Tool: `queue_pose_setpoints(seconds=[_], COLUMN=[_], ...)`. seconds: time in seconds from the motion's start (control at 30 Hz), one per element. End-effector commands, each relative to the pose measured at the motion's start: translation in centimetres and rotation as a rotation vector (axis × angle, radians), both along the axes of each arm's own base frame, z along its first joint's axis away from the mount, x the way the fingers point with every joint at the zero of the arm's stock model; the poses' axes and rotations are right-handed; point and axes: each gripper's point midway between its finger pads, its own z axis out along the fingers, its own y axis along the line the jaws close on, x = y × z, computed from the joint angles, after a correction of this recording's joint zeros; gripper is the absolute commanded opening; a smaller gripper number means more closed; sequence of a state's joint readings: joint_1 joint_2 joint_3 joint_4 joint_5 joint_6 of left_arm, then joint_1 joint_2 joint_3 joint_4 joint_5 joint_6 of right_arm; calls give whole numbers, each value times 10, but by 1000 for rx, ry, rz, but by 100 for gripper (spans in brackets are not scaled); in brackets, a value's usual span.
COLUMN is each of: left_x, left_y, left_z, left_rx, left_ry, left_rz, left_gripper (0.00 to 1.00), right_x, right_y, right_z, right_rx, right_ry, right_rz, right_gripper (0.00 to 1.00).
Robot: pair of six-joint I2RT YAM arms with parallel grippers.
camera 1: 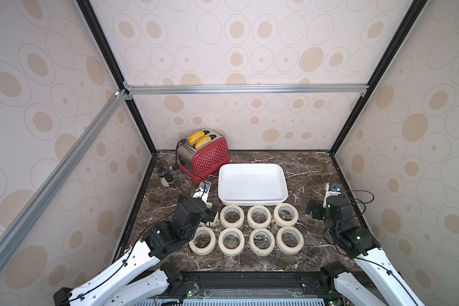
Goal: Take out the art tape in the storage box
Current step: Place the art tape at the center of the board, then reset both arms
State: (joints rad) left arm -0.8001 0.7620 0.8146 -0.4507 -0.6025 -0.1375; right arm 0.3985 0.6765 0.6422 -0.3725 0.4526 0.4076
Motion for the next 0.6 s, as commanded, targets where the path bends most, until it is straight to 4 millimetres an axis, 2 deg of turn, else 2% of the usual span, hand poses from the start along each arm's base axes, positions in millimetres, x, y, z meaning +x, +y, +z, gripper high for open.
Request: queue_pose_setpoints(seconds=[0.0,0.1,0.27,0.43,0.47,0.5,0.57], left_x=[8,12,35,64,69,75,84], left_y=[33,51,58,71,75,80,87], left_z=[16,19,3,-29,-35,-40,-52], left_rx=[-47,-65,46,3,-1,3,25], left_ry=[-150,-269,-255,-223,-218,-213,-195], left_rz=[178,299,365,456,472,492,521], left_gripper=[99,99,99,99,99,99,99], right_x=[17,30,54,72,75,77,83], right_y=[-22,-35,-53,-51,-48,-56,-53], right_z=[28,25,-8,-54,-62,-71,-82], right_rx=[-85,-174,-327,-345,-340,-354,-386], right_ry=[-156,-186,-100,-95,-94,-83,-93], right_rz=[-120,-189,-250,-211,-197,-214,-185], right_gripper=[100,100,100,100,100,100,100])
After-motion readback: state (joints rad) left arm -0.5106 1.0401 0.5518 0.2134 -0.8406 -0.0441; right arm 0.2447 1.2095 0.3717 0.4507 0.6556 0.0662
